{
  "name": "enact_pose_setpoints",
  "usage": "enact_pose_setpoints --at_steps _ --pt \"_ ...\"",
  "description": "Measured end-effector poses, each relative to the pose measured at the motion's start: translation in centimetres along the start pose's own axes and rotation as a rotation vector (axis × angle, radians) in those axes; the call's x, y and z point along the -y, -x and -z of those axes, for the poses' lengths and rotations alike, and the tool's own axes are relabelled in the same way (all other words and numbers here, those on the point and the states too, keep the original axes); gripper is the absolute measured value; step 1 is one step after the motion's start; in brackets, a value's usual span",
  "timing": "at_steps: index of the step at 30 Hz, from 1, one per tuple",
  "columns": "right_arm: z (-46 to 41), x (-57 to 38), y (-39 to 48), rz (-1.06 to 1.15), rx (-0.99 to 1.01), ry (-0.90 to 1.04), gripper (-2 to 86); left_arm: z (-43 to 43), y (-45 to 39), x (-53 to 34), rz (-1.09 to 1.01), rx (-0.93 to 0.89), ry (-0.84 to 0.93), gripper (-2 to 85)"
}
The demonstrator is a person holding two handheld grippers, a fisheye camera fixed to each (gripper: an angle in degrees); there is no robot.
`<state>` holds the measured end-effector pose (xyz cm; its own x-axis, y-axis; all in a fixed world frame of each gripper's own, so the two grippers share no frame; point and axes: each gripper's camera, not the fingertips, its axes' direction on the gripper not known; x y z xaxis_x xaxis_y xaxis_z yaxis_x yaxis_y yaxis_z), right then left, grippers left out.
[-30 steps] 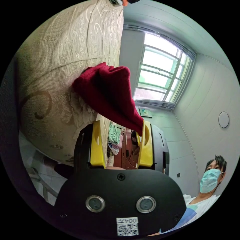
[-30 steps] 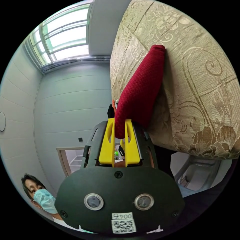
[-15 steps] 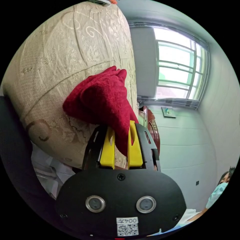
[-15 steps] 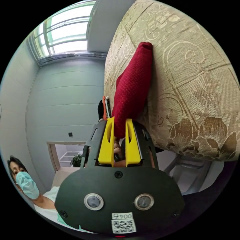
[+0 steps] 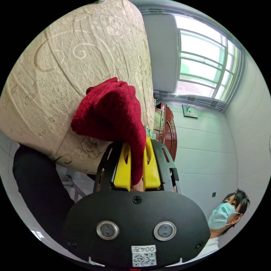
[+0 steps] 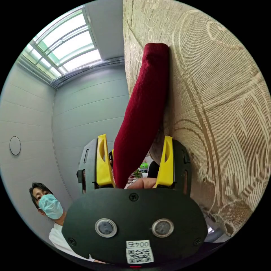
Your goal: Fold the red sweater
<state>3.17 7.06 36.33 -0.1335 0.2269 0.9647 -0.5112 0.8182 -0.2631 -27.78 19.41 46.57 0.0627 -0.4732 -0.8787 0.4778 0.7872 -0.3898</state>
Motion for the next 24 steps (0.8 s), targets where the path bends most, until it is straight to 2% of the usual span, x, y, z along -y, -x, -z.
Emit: enact_pose_setpoints --at_steps 10,14,20,24 --pt "-1.9 1.9 -1.2 -0.035 -0.099 0.068 20.9 -5.0 3.1 -2.1 -0.034 0.054 0.056 7.8" --pt "-2.0 -0.5 -1.6 -0.101 -0.22 0.021 10.8 -7.8 4.1 -3.9 -0.056 0.077 0.07 7.9" --pt "-0.4 -7.4 3.9 0.122 -0.38 -0.103 7.6 -13.1 2.6 -8.0 -0.172 0.187 0.077 8.1" --pt "5.8 -16.0 9.2 0.322 -0.488 -0.236 7.5 -19.8 -2.6 -12.7 -0.39 0.263 0.148 8.1"
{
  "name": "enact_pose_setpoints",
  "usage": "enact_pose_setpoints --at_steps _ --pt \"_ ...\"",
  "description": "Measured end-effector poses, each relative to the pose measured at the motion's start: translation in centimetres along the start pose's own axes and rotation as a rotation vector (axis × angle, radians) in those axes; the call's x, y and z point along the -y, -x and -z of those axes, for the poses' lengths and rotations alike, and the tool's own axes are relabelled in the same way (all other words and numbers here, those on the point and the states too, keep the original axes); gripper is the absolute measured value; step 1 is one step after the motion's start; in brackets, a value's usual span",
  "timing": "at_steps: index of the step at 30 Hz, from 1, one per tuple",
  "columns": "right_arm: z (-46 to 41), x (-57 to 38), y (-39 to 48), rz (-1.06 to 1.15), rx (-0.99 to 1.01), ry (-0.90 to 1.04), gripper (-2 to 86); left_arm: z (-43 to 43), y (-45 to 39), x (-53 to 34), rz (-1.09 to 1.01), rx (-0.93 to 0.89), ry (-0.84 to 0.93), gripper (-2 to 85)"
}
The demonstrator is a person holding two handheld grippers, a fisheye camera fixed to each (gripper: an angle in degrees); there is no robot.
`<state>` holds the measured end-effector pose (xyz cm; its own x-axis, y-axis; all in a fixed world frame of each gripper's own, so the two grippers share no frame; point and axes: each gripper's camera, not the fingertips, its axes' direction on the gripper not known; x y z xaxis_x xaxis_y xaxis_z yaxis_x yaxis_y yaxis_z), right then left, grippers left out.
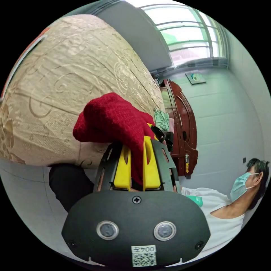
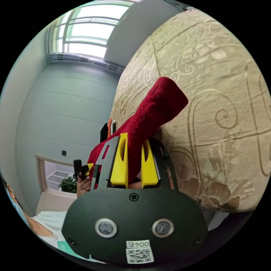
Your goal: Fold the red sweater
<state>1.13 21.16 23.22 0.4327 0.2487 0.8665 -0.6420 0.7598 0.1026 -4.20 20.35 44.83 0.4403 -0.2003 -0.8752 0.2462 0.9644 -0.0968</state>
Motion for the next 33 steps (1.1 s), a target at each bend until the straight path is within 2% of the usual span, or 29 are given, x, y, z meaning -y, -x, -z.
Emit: enact_pose_setpoints --at_steps 5,9,15,22,25,29,31,33 --pt "15.9 -9.6 -1.5 0.022 -0.101 -0.279 7.5 -12.5 -11.2 -2.5 -0.269 -0.042 0.151 8.1" --pt "29.3 -20.6 -5.1 -0.067 -0.239 -0.531 7.6 -28.1 -20.7 -6.0 -0.437 -0.129 0.347 8.1" --pt "42.8 -37.2 -9.5 -0.286 -0.464 -0.848 7.5 -53.1 -32.3 -13.8 -0.552 -0.236 0.682 8.1" --pt "52.3 -49.0 -12.9 -0.47 -0.644 -1.06 7.5 -76.7 -45.2 -25.4 -0.771 -0.266 0.979 8.0" --pt "56.1 -52.0 -11.9 -0.468 -0.762 -1.176 7.4 -83.2 -51.6 -29.3 -0.922 -0.31 1.024 8.0" --pt "59.8 -55.0 -10.1 -0.43 -0.909 -1.424 7.5 -89.5 -59.7 -32.3 -1.098 -0.413 1.038 8.0" --pt "60.7 -55.8 -10.7 -0.456 -0.938 -1.526 7.5 -94.4 -64.9 -34.2 -1.203 -0.442 1.058 8.2" --pt "61.1 -56.0 -13.8 -0.543 -0.954 -1.636 7.6 -99.4 -67.5 -35.4 -1.212 -0.407 1.107 8.6"
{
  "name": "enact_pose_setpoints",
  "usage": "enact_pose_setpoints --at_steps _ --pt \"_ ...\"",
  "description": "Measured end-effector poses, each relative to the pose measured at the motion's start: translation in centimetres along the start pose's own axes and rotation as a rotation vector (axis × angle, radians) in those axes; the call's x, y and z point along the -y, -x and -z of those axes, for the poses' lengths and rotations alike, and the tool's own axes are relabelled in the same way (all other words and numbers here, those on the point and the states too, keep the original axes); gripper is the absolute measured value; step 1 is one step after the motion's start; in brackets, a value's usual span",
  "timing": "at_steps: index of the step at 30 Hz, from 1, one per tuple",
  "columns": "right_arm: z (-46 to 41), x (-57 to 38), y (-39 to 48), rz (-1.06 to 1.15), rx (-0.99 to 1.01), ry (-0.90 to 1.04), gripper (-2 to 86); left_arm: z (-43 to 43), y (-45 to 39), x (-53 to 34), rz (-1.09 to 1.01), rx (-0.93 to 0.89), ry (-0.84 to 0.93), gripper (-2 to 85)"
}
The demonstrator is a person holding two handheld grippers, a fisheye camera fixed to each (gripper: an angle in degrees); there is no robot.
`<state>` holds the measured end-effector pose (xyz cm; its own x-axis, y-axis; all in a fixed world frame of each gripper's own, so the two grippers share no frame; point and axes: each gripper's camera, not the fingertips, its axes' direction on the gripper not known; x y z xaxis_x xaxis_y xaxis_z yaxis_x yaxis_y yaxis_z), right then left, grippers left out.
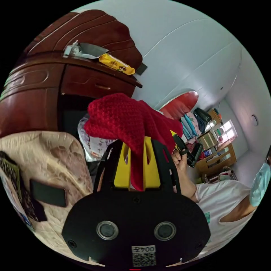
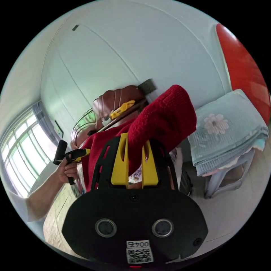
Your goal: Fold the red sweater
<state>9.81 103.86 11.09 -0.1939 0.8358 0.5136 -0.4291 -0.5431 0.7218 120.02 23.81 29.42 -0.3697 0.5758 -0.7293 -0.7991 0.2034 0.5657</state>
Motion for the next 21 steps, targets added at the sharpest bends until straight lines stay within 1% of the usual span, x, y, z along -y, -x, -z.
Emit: enact_pose_setpoints --at_steps 2,4,5,6,7,9,11,14,16,17,18,19,20,21 --pt "-3.2 -1.3 -2.1 -0.102 -0.07 0.014 7.7 -2.8 3.1 3.5 0.053 0.075 0.048 9.0" --pt "-7.0 -3.0 -4.0 -0.184 -0.145 0.1 7.9 -5.3 7.5 5.4 0.176 0.263 0.079 9.3" --pt "-9.1 -4.2 -5.4 -0.27 -0.175 0.167 8.0 -5.6 8.5 5.3 0.209 0.294 0.076 9.4" --pt "-8.7 -4.9 -6.0 -0.3 -0.166 0.078 8.0 -5.5 10.1 4.7 0.276 0.332 0.038 9.1" --pt "-8.5 -4.9 -6.3 -0.308 -0.152 0.063 8.0 -4.8 10.9 3.4 0.319 0.338 -0.044 8.6" --pt "-8.1 -4.2 -6.7 -0.306 -0.121 0.083 8.4 -4.3 11.1 1.5 0.317 0.326 -0.113 7.4" --pt "-7.7 -3.6 -7.0 -0.302 -0.091 0.112 8.7 -4.7 10.4 -0.2 0.27 0.301 -0.135 5.9" --pt "-5.6 -3.1 -6.5 -0.255 -0.109 0.124 8.7 -7.0 8.7 -2.3 0.217 0.228 -0.111 3.7" --pt "-3.3 -3.2 -5.1 -0.186 -0.173 0.069 7.5 -10.2 7.6 -3.2 0.194 0.219 -0.032 2.9" --pt "-1.9 -3.3 -3.4 -0.095 -0.209 0.003 5.6 -11.0 7.5 -3.3 0.193 0.217 -0.008 2.7" --pt "-0.9 -3.3 -1.2 0.045 -0.206 -0.08 3.4 -12.8 7.4 -3.5 0.187 0.217 0.064 2.4" --pt "-0.9 -3.2 -0.2 0.119 -0.2 -0.103 2.2 -14.2 7.3 -3.7 0.178 0.252 0.137 2.2" --pt "-2.2 -2.5 0.9 0.188 -0.195 -0.055 0.6 -14.3 7.2 -3.9 0.172 0.275 0.143 2.0" --pt "-5.4 -1.1 0.4 0.152 -0.158 0.127 -0.1 -13.5 7.1 -4.4 0.19 0.293 0.124 1.8"
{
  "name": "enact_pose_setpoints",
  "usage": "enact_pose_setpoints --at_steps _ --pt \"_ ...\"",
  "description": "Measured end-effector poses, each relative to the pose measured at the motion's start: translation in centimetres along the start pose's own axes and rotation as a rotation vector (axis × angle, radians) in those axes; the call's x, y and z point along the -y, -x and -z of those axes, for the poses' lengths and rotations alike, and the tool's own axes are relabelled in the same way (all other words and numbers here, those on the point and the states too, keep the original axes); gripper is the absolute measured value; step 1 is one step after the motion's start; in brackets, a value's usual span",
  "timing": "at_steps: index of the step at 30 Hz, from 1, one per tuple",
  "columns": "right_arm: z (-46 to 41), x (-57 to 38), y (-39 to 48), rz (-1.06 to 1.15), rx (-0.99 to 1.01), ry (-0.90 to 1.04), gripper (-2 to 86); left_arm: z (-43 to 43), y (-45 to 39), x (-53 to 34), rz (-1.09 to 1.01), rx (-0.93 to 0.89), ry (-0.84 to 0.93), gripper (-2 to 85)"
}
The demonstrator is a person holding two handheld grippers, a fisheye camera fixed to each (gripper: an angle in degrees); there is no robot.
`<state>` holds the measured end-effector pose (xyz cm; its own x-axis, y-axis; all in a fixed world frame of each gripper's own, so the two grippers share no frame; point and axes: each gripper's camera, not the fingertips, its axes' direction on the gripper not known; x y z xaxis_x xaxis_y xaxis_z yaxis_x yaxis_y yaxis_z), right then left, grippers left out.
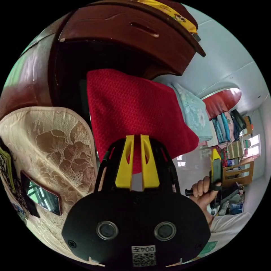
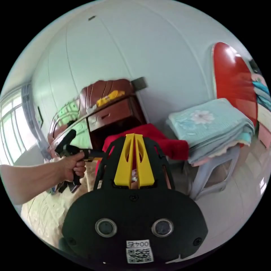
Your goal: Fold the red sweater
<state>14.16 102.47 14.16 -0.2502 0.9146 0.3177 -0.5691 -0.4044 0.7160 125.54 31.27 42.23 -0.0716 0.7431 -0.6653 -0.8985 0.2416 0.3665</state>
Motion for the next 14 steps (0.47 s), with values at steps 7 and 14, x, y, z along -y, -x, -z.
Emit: enact_pose_setpoints --at_steps 7,14 --pt "-3.8 2.7 -0.1 -0.035 0.294 0.261 -0.3 14.5 5.1 -15.1 0.114 -0.2 -0.343 0.5" --pt "-6.4 -5.4 15.6 0.176 0.661 0.452 6.1 27.4 14.0 -46.8 0.449 -0.24 -0.622 0.2"
